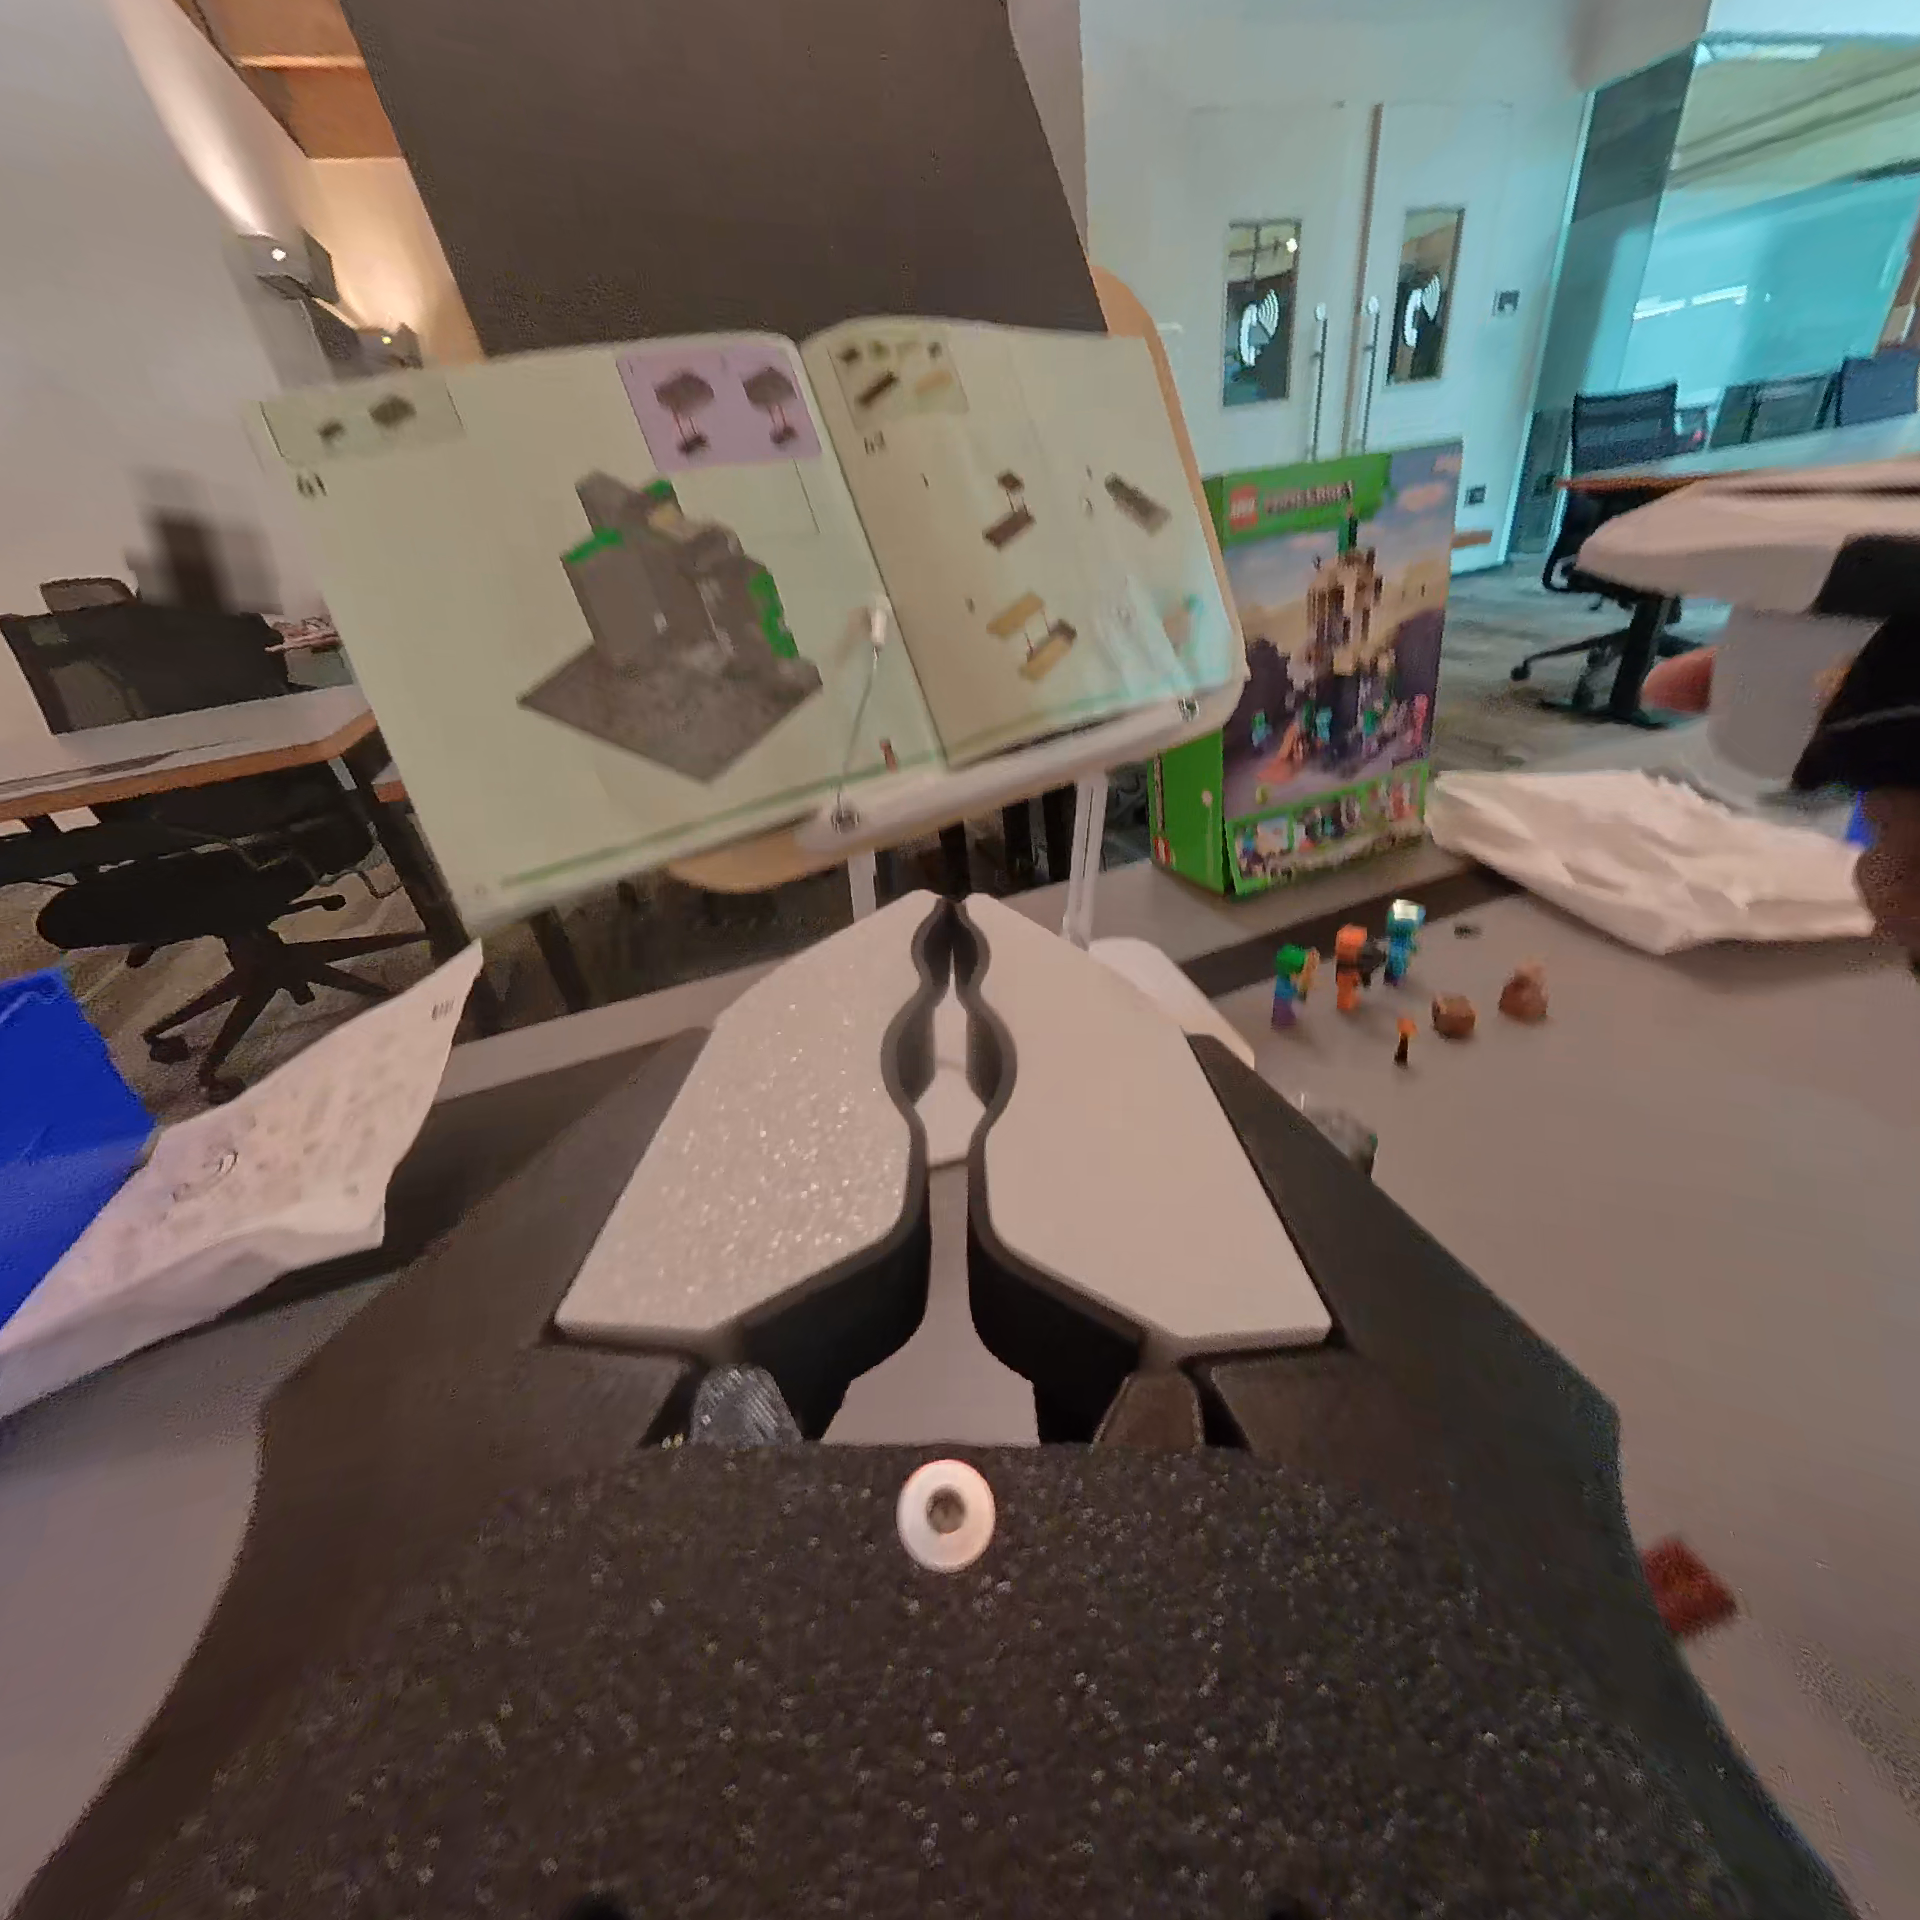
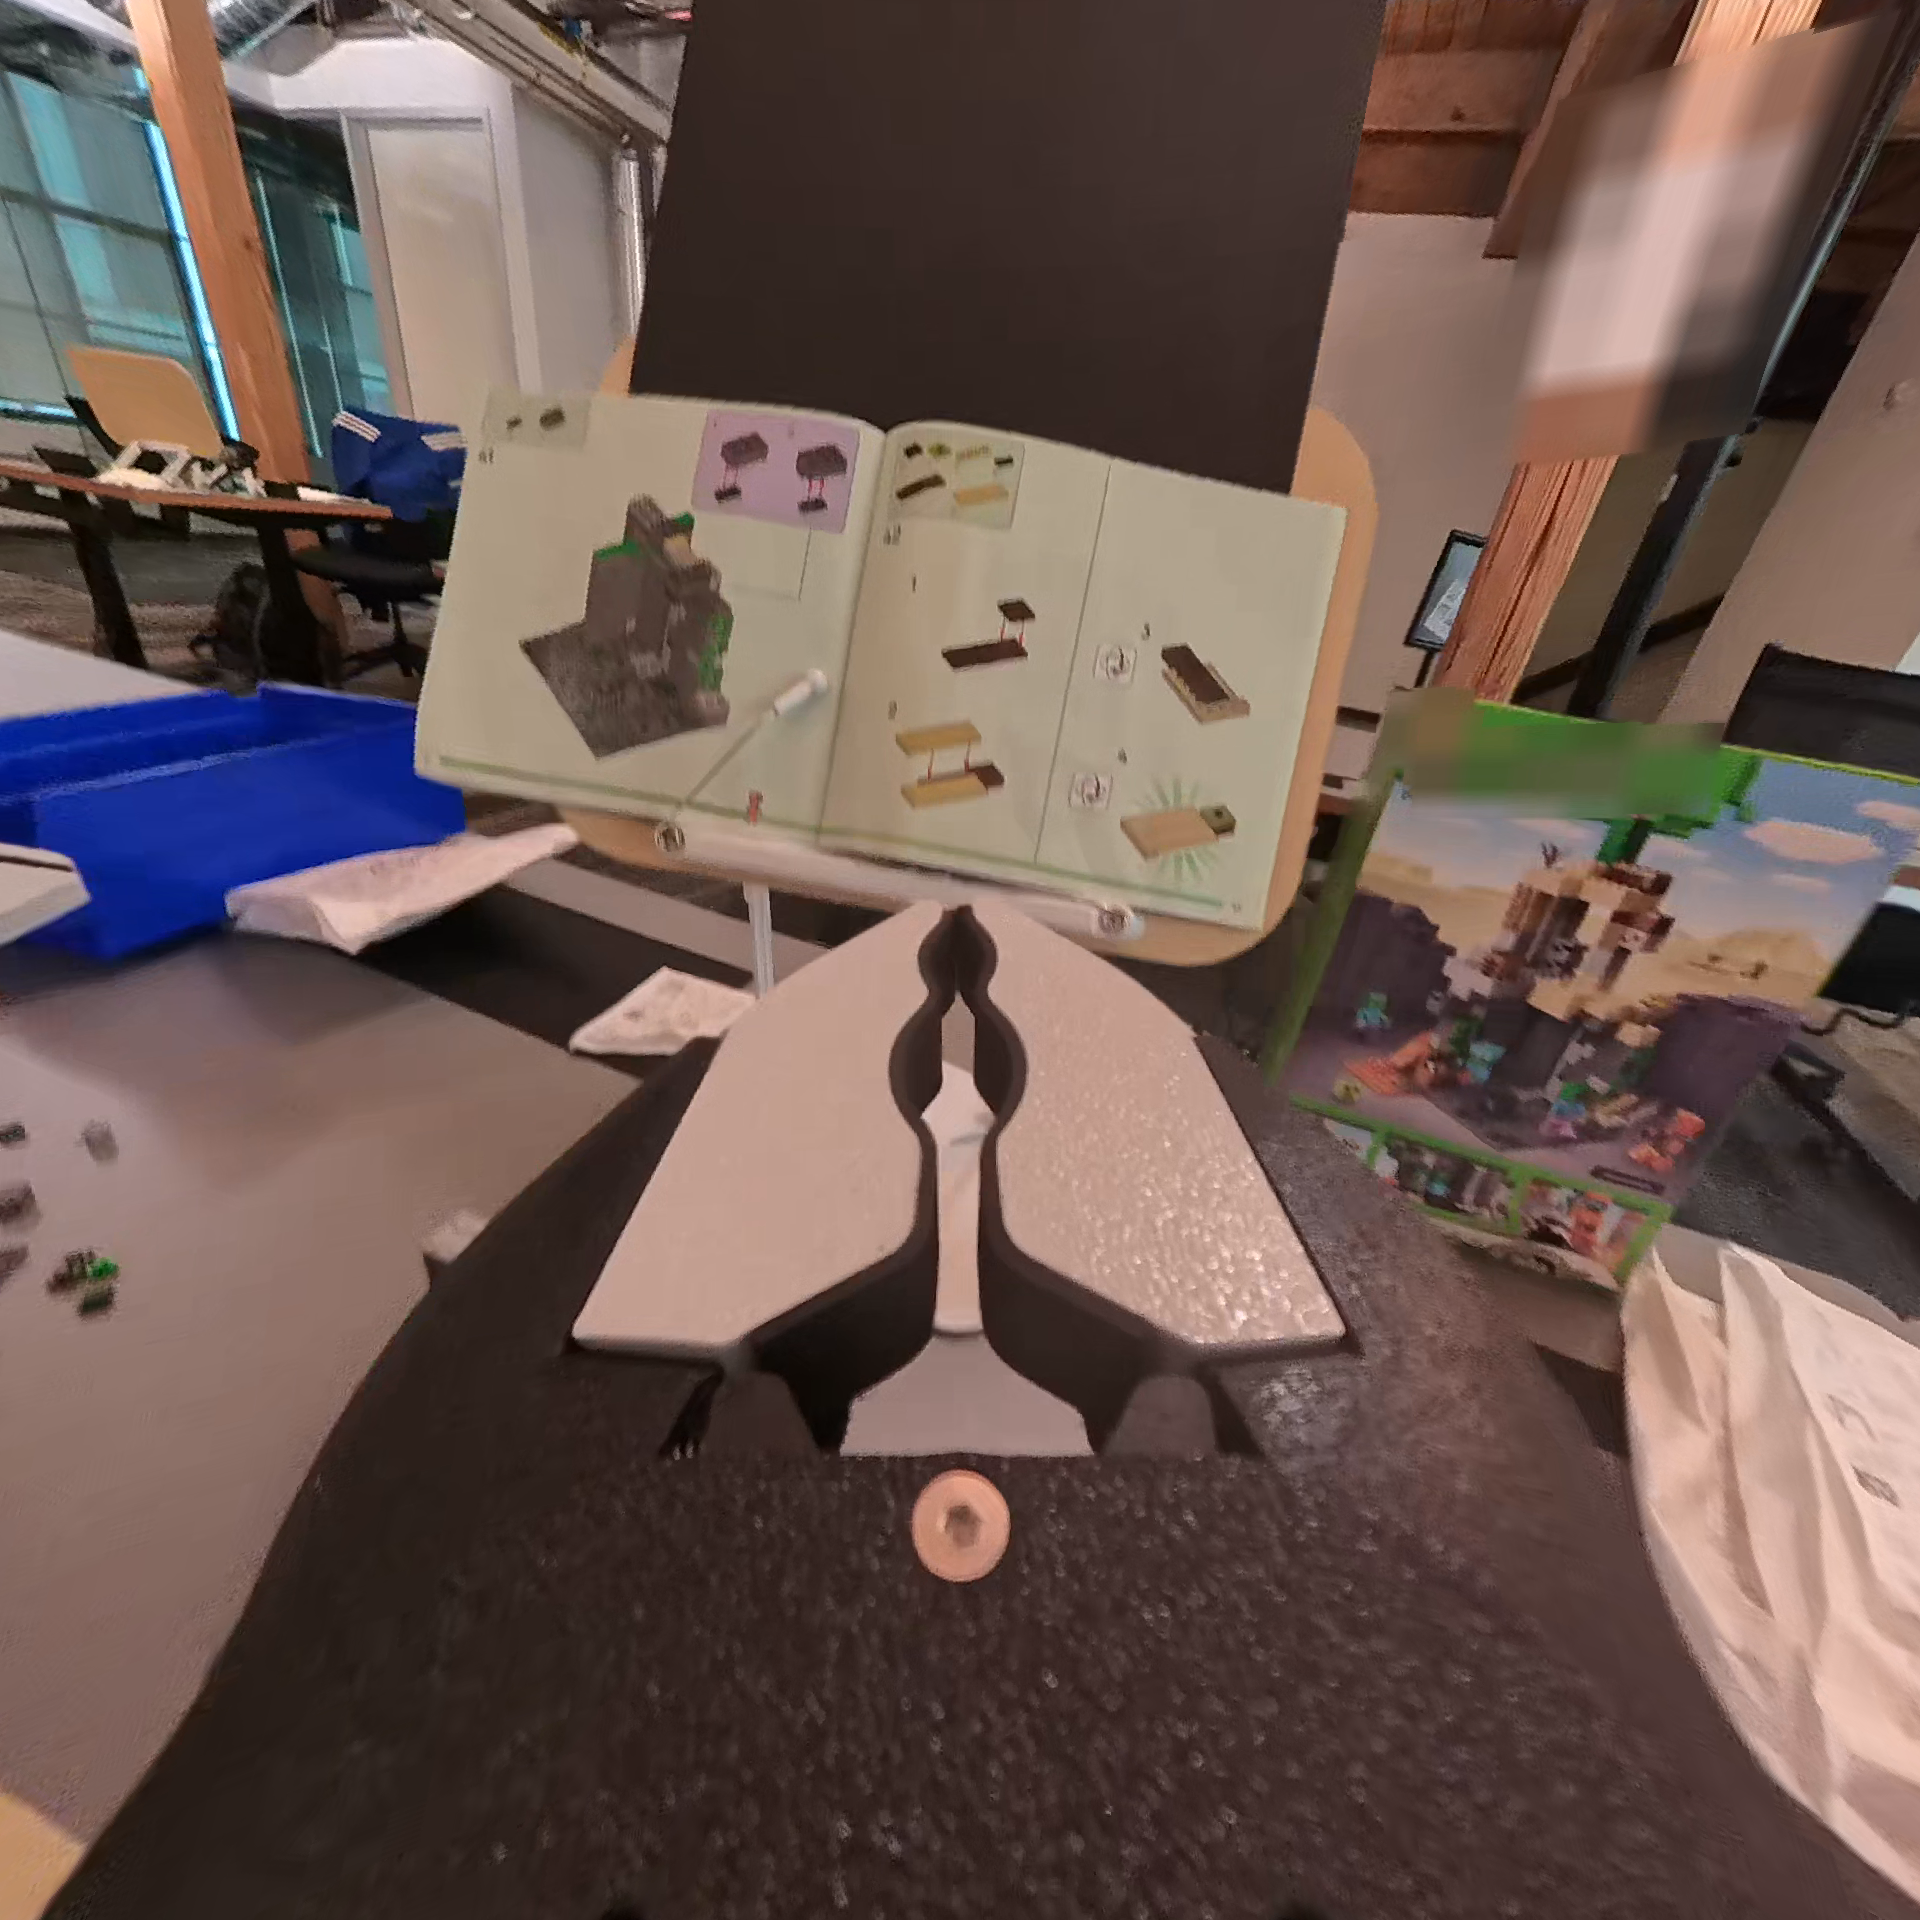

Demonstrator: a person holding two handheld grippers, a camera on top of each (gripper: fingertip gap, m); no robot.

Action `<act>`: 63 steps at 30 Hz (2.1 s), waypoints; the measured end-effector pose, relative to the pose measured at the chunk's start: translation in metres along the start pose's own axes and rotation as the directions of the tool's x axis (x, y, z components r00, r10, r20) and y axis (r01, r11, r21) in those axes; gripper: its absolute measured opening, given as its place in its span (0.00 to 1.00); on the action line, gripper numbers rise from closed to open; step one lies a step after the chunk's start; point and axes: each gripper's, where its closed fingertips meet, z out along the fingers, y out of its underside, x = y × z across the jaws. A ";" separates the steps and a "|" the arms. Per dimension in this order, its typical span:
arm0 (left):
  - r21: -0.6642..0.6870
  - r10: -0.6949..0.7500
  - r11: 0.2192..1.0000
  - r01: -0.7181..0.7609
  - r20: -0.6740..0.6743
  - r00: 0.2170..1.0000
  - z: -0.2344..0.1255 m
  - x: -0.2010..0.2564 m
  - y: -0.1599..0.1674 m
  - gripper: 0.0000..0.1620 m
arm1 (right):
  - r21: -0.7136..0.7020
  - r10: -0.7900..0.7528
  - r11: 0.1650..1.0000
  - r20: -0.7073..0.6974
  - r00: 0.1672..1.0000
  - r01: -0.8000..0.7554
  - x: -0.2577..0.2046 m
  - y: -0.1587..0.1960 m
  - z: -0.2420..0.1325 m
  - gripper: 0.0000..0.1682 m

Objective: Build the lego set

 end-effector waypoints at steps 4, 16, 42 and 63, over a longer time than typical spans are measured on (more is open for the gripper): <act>0.049 -0.043 0.998 0.041 0.022 0.999 0.025 -0.003 -0.035 0.00 | -0.002 0.035 0.999 0.005 0.999 -0.035 -0.007 -0.020 0.033 0.00; -0.051 -0.100 0.994 0.100 0.006 0.995 0.052 0.007 0.009 0.00 | -0.111 0.027 0.993 -0.040 0.999 -0.031 -0.009 0.031 0.077 0.00; 0.007 -0.084 0.997 0.083 0.057 0.995 0.042 -0.011 -0.002 0.00 | -0.041 0.035 0.999 -0.025 0.999 -0.036 -0.016 0.011 0.062 0.00; -0.088 -0.017 0.996 -0.007 -0.263 0.965 0.035 0.038 -0.008 0.00 | -0.201 -0.147 0.941 0.479 0.866 0.272 -0.077 0.060 0.006 0.04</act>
